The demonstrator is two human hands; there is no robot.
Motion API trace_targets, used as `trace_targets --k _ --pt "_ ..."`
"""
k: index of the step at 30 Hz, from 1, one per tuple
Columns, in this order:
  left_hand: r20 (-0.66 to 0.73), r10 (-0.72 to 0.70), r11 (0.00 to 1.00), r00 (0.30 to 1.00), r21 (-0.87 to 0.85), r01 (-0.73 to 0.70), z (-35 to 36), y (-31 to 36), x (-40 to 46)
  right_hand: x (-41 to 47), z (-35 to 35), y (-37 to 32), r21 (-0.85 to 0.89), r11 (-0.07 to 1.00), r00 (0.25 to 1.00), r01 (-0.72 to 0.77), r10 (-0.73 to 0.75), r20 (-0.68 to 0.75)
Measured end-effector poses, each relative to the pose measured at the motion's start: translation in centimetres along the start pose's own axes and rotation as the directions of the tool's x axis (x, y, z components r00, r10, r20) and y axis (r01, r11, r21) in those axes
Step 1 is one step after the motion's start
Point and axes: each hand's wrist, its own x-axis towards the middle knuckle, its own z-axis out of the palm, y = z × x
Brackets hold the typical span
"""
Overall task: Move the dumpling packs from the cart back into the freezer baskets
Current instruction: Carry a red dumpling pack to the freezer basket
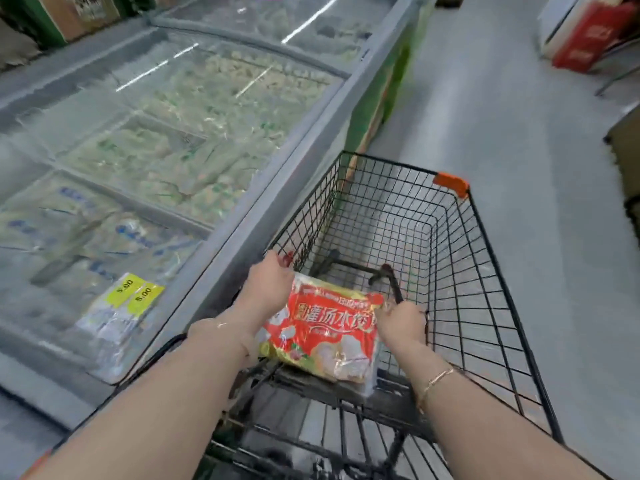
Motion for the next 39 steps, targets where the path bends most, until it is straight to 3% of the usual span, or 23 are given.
trace_targets --k 6,12,20,23,28,32,39 --pt "0.164 -0.129 0.979 0.978 0.176 0.100 4.0 -3.4 1.9 2.0 3.9 3.3 -0.010 0.981 0.974 -0.196 0.196 0.111" --pt "0.245 -0.212 0.970 0.946 0.168 0.174 6.3 -5.2 4.1 3.7 6.8 4.6 0.066 0.976 0.965 -0.209 0.195 0.178" --pt "0.198 -0.250 0.965 0.948 0.125 0.229 7.6 -5.9 6.0 4.9 6.2 5.5 0.182 0.961 0.978 -0.208 0.208 0.021" --pt "0.239 -0.275 0.958 0.931 0.151 0.244 8.5 -6.1 6.4 5.3 5.7 6.0 0.229 0.945 0.967 -0.235 0.251 -0.041" --pt "0.333 -0.260 0.950 0.906 0.254 0.179 9.4 -5.9 5.9 6.2 5.9 7.5 0.267 0.914 0.948 -0.306 0.317 0.001" --pt "0.281 -0.225 0.951 0.933 0.272 0.147 9.2 -5.7 5.6 6.2 5.6 7.6 0.238 0.937 0.964 -0.257 0.265 -0.001" --pt "0.038 -0.081 0.956 0.996 0.285 0.066 6.1 -1.9 2.8 4.1 2.1 3.1 0.215 0.972 0.982 -0.097 0.130 -0.140"
